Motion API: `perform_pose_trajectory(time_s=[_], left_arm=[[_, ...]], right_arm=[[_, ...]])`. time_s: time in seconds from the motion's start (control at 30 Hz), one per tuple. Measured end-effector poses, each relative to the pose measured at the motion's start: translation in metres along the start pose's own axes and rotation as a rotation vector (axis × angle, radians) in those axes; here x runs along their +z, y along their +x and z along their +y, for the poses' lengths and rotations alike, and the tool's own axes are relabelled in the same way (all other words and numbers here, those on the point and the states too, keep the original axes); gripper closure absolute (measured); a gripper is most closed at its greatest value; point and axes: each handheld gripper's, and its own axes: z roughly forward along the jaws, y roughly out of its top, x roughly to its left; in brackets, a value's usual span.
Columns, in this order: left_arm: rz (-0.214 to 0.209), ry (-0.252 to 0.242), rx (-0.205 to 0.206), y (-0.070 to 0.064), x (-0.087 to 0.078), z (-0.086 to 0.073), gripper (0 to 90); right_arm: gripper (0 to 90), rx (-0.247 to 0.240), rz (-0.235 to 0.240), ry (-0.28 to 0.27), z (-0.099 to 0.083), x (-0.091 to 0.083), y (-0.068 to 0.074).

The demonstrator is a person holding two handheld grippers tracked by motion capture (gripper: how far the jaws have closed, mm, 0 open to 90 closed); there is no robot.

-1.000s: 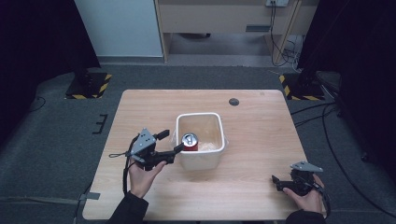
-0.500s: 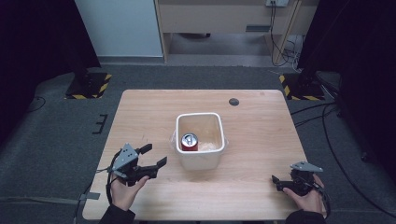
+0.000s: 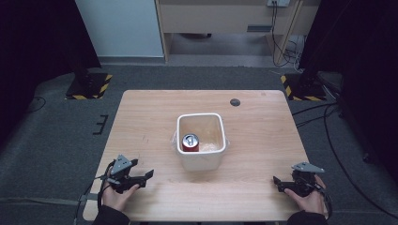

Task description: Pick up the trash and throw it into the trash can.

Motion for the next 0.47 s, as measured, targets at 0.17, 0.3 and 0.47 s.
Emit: perform_pose_trajectory(time_s=[0.17, 0.3, 0.47], left_arm=[[0.041, 0.067, 0.02, 0.007, 0.005, -0.009, 15.8], [0.063, 0.105, 0.017, 0.012, 0.008, -0.013, 15.5], [0.087, 0.131, 0.012, 0.016, 0.01, -0.015, 14.5]], right_arm=[[1.2, 0.0, 0.0, 0.0, 0.0, 0.0, 0.0], [1.2, 0.0, 0.0, 0.0, 0.0, 0.0, 0.0], [1.2, 0.0, 0.0, 0.0, 0.0, 0.0, 0.0]])
